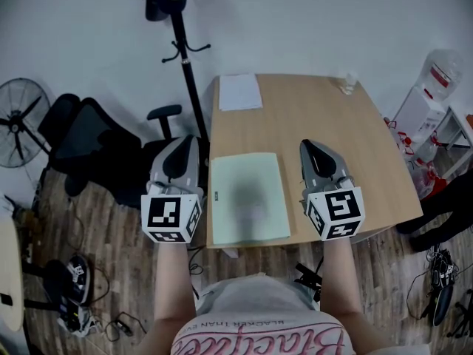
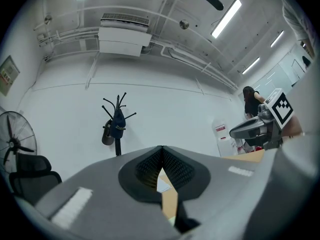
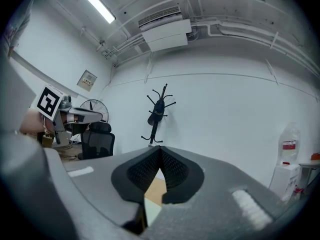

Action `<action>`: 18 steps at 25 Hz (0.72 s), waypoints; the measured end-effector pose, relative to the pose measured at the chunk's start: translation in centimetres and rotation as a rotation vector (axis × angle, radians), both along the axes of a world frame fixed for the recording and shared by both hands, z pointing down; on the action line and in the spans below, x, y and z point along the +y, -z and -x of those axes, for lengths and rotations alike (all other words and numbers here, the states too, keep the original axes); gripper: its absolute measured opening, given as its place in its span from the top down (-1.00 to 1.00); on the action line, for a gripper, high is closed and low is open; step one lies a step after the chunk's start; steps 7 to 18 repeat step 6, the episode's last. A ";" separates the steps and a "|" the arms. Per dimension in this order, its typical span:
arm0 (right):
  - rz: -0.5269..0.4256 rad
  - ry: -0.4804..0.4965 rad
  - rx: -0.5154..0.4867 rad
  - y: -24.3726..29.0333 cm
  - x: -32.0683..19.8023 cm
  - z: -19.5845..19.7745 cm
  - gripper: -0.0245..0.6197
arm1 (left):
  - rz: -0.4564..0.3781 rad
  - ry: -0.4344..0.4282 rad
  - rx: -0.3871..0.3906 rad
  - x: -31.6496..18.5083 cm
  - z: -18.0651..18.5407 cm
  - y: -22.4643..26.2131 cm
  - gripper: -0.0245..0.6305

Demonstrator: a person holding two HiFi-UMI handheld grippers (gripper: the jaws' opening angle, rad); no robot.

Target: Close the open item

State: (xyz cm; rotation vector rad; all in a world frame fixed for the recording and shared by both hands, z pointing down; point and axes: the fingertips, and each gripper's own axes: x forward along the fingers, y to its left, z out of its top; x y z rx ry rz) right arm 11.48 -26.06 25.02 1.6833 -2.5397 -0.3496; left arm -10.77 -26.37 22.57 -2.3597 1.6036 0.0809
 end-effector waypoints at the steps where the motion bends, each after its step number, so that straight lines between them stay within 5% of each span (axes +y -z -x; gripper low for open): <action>1: -0.004 -0.007 0.009 0.2 0.1 0.0 0.92 | 0.000 -0.003 0.005 0.0 0.0 0.1 0.88; 18: -0.032 -0.033 0.029 1.2 0.4 -0.2 0.92 | -0.008 -0.012 -0.003 0.3 -0.2 0.6 0.88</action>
